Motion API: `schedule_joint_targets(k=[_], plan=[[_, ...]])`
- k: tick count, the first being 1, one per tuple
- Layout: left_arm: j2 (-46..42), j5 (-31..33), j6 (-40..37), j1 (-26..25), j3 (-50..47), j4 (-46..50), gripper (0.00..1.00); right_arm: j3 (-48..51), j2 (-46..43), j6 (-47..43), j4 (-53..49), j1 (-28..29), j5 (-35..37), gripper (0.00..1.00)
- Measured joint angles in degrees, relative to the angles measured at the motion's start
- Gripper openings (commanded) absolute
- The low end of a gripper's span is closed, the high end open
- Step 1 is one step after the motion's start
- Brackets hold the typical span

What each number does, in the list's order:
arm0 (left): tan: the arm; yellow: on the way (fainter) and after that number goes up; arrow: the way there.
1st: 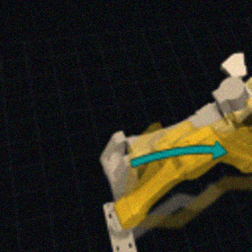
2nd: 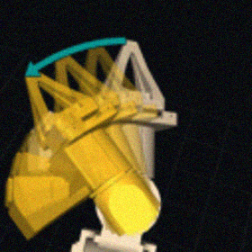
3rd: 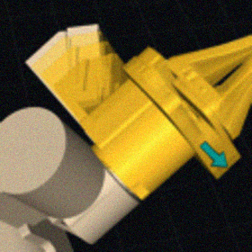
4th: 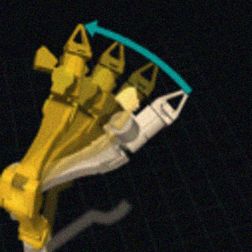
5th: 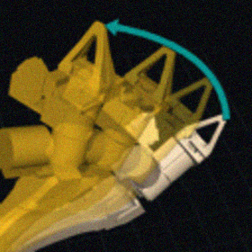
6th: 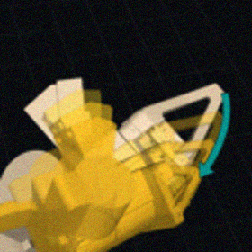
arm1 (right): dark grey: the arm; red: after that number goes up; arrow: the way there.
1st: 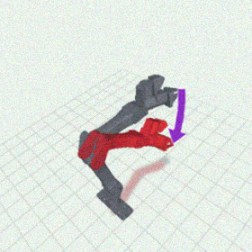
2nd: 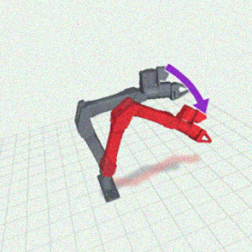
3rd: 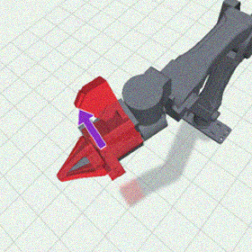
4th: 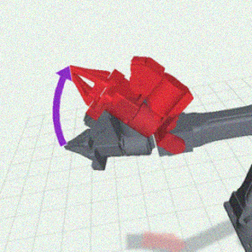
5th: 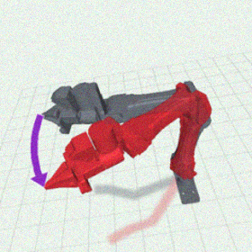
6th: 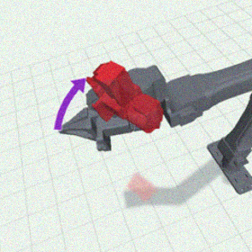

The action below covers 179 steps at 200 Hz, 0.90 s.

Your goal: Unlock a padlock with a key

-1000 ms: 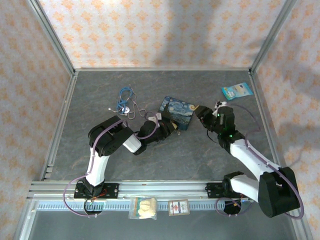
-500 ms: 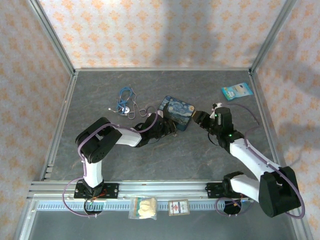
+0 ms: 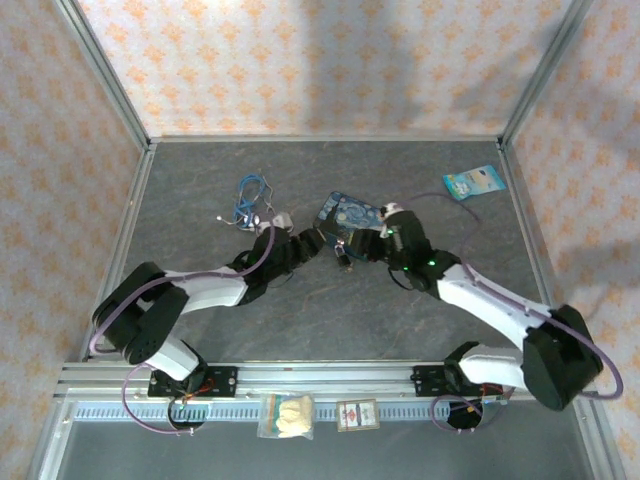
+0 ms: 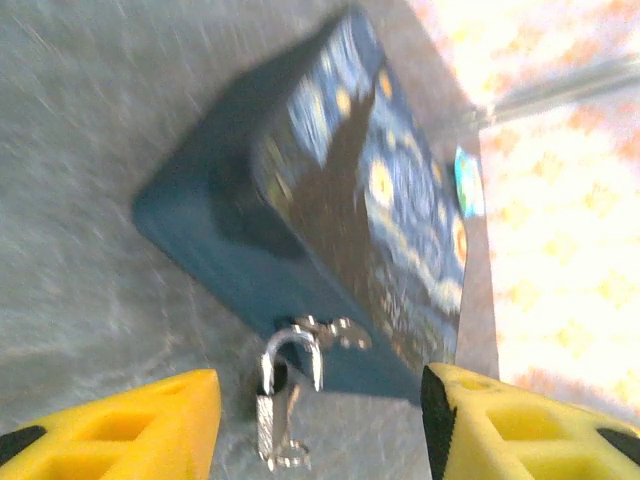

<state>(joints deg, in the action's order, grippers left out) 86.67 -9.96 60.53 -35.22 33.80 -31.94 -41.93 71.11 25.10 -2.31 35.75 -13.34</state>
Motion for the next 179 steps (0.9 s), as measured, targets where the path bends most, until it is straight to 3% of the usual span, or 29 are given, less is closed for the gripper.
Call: schedule_joint_targets(k=[31,65,179], plan=[[-3.8,1.9,0.0,4.2,-3.3,-0.5,0.56,-6.8,10.2,-2.1,-4.1,8.9,5.7,0.49],[-5.2,2.1,0.5,5.8,-4.9,-1.4,0.56,-14.7,20.7,-3.1,-11.9,13.6,13.9,0.49],[-7.6,1.4,2.4,7.6,-10.5,-5.9,0.55,-26.0,37.0,-4.4,-21.4,15.7,29.7,0.4]])
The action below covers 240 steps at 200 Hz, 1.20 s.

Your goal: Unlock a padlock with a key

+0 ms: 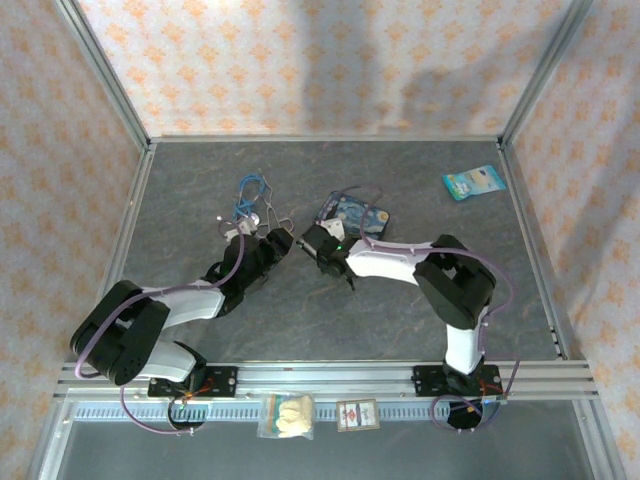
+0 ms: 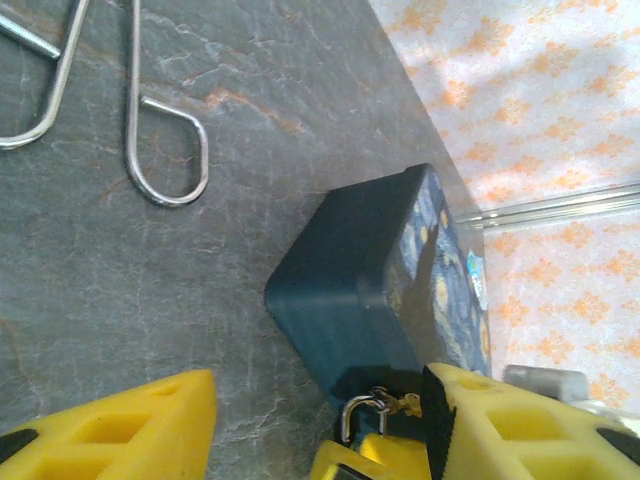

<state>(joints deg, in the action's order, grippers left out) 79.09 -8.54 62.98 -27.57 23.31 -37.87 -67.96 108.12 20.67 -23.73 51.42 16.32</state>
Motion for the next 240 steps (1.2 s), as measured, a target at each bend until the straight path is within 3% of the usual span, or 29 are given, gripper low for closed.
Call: schedule_joint_targets(k=[61,136,180,203,240], plan=[[-0.6,0.0,0.2,0.3,-1.1,-1.1,0.54,-1.3,2.2,-1.4,-1.5,0.9,5.4,0.27],[-0.6,0.0,0.6,0.4,-1.4,-3.0,0.54,-1.0,2.6,-2.8,-2.5,1.6,12.3,0.36],[-0.6,0.0,1.1,0.4,-1.4,-3.1,0.54,0.7,3.8,-3.3,-1.2,2.2,13.0,0.34],[-0.6,0.0,1.5,0.4,-1.4,-3.2,0.54,1.9,3.9,-3.4,0.2,2.3,13.1,0.28],[-0.6,0.0,1.7,0.4,-1.4,-3.2,0.54,2.3,3.8,-4.9,1.5,2.4,15.4,0.08]])
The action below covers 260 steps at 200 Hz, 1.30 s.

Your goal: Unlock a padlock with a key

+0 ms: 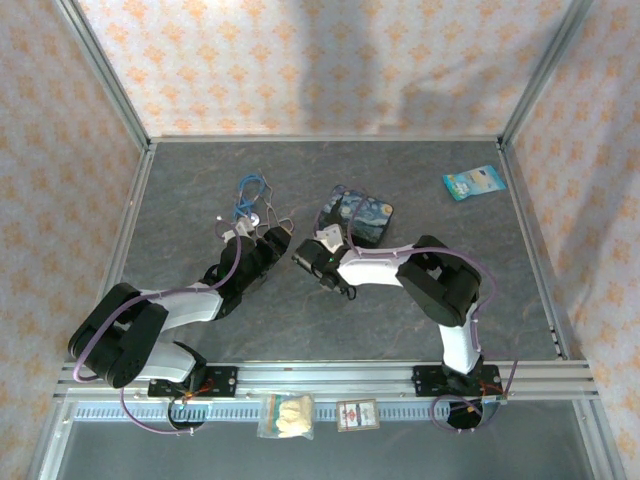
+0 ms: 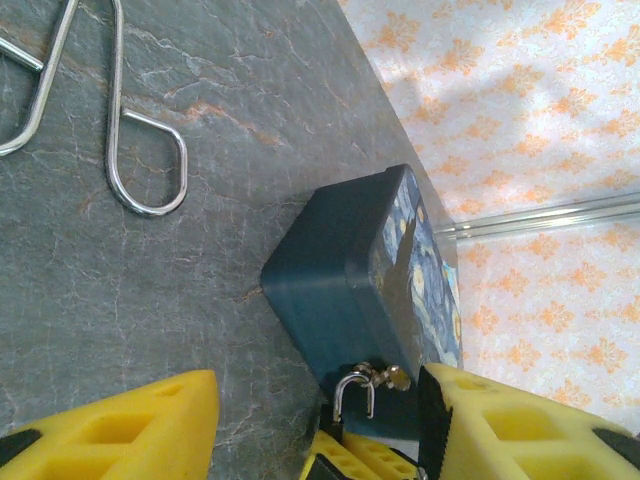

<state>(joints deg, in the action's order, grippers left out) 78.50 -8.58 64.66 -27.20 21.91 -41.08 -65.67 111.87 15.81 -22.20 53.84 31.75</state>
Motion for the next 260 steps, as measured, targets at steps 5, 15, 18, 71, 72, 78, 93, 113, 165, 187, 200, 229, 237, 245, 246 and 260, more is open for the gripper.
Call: schedule_joint_targets(k=[5,15,18,71,72,78,93,113,165,187,200,229,237,245,246,260], plan=[[0.0,0.0,0.0,0.0,0.0,0.0,0.54,0.1,-0.1,-0.5,0.3,0.0,0.0,0.06],[0.0,0.0,0.0,0.0,0.0,-0.1,0.54,0.4,-0.4,-1.7,0.8,0.0,-0.2,0.04],[0.0,0.0,0.0,0.0,0.0,-0.1,0.54,0.5,-0.5,-1.9,1.1,-0.1,-0.3,0.03],[0.5,-0.2,0.0,0.0,0.0,-0.7,0.54,2.4,-5.1,-10.9,5.7,-4.8,-14.6,0.0],[0.5,-0.2,0.0,0.0,0.0,-0.7,0.54,2.5,-5.2,-11.0,5.7,-4.9,-14.8,0.0],[0.5,-0.2,0.0,0.0,0.0,-0.7,0.54,2.7,-5.7,-12.2,6.3,-5.7,-17.3,0.0],[0.5,-0.3,0.0,0.0,0.0,-0.8,0.54,2.8,-6.5,-14.7,7.1,-7.3,-22.3,0.0],[0.5,-0.4,0.0,0.0,0.0,-0.8,0.53,2.8,-7.1,-17.5,8.0,-9.1,-29.4,0.0],[0.6,-2.0,-0.1,0.0,0.0,-1.4,0.51,2.2,-7.2,-22.8,8.4,-15.8,-46.1,0.0],[1.6,-3.5,-0.7,0.0,0.1,-2.8,0.46,1.5,-6.8,-25.5,8.0,-17.5,-50.7,0.0],[2.8,-4.8,-0.8,0.0,0.2,-4.0,0.46,1.1,-6.6,-26.9,7.6,-17.9,-53.5,0.0],[6.7,-6.8,-0.9,-0.3,0.6,-7.4,0.45,0.3,-6.1,-29.0,6.6,-18.9,-60.1,0.0],[8.3,-7.3,-0.9,-0.7,1.0,-8.5,0.45,0.0,-5.7,-29.3,6.3,-19.2,-61.4,0.0],[9.9,-7.8,-0.9,-1.1,1.6,-9.6,0.44,-0.2,-5.4,-29.6,6.3,-19.5,-62.5,0.0],[10.0,-7.8,-0.9,-1.2,1.7,-9.7,0.43,-0.2,-5.4,-29.6,6.3,-19.5,-62.7,0.0],[13.4,-8.4,-0.9,-2.1,3.6,-11.4,0.39,-0.2,-5.2,-29.6,6.0,-19.8,-63.8,0.0]])
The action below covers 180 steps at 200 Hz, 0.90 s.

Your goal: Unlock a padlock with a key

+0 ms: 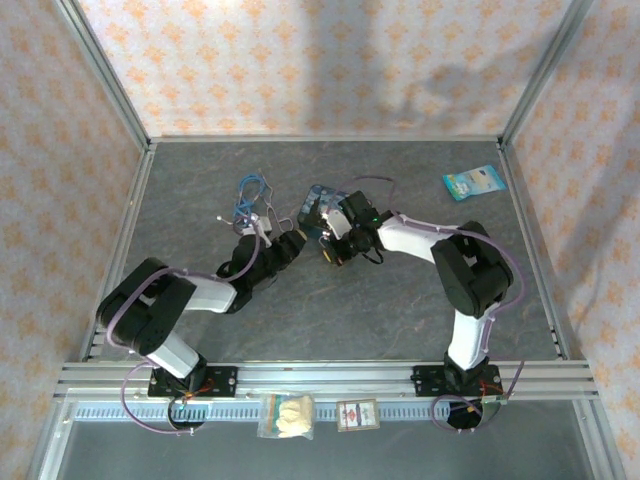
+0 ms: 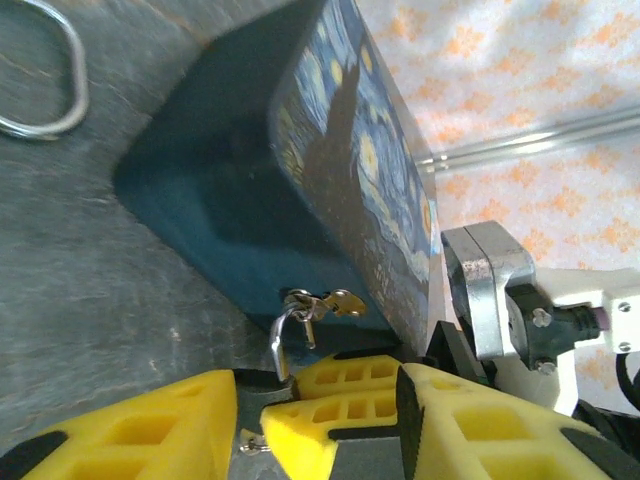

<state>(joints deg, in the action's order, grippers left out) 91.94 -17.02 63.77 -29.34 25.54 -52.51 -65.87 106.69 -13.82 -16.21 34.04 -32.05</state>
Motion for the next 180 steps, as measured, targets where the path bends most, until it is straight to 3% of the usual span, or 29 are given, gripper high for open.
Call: schedule_joint_targets(k=[69,180], plan=[[11.9,1.4,1.6,-3.3,6.0,-8.7,0.29,0.0,0.1,0.0,-0.1,-0.3,-2.9,0.0],[17.9,5.5,4.4,-4.2,6.4,-12.1,0.29,0.0,0.1,0.3,0.3,-0.8,-5.7,0.0]])
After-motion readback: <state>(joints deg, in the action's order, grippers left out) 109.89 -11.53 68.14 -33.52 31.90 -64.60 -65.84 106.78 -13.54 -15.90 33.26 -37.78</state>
